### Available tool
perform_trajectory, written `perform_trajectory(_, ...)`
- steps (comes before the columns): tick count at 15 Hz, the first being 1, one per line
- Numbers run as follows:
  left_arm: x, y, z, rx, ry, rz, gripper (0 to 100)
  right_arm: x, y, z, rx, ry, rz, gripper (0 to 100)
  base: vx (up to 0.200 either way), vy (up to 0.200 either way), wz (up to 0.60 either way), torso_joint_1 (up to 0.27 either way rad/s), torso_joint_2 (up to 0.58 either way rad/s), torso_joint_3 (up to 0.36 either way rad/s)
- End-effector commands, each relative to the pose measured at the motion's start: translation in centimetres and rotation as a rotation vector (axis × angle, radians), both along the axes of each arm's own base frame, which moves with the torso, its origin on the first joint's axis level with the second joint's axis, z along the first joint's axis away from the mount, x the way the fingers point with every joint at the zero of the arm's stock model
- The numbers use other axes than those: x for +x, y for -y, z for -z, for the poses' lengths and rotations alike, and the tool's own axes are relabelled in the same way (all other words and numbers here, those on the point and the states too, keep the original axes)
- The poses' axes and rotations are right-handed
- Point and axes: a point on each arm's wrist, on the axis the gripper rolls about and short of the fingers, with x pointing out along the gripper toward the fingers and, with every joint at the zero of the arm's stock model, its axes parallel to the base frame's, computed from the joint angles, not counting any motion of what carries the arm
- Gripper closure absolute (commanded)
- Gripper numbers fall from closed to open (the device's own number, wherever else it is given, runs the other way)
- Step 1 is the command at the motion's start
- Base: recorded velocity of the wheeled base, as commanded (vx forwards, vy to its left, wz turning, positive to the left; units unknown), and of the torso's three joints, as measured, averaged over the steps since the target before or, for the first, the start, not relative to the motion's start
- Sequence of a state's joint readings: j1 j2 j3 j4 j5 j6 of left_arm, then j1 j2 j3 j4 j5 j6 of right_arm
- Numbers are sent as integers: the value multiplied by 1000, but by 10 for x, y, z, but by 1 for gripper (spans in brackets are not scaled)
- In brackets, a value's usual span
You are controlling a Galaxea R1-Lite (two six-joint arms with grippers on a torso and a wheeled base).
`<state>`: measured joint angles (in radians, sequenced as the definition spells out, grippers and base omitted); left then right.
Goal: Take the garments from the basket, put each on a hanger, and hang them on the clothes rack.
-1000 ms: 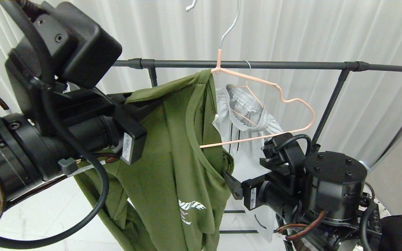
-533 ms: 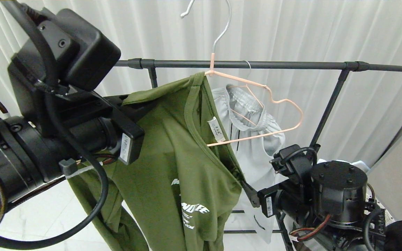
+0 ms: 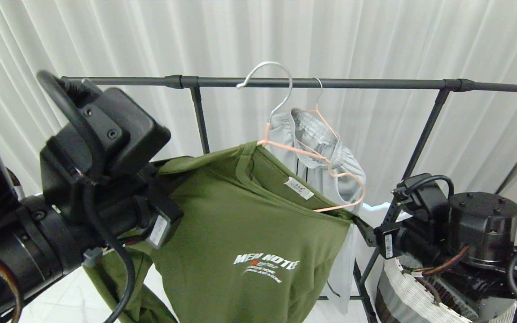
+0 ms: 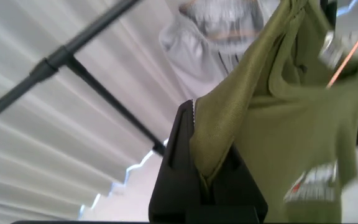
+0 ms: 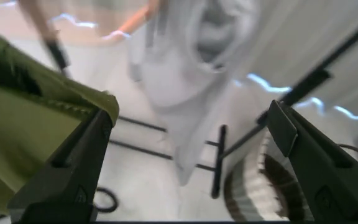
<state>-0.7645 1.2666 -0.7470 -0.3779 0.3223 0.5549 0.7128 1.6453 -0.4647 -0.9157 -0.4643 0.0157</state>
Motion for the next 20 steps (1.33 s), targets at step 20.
perform_trajectory(20, -20, -7, 50, -142, -75, -3, 100, -81, 37, -90, -19, 57, -570, 0, 0, 0, 0, 0, 0, 0)
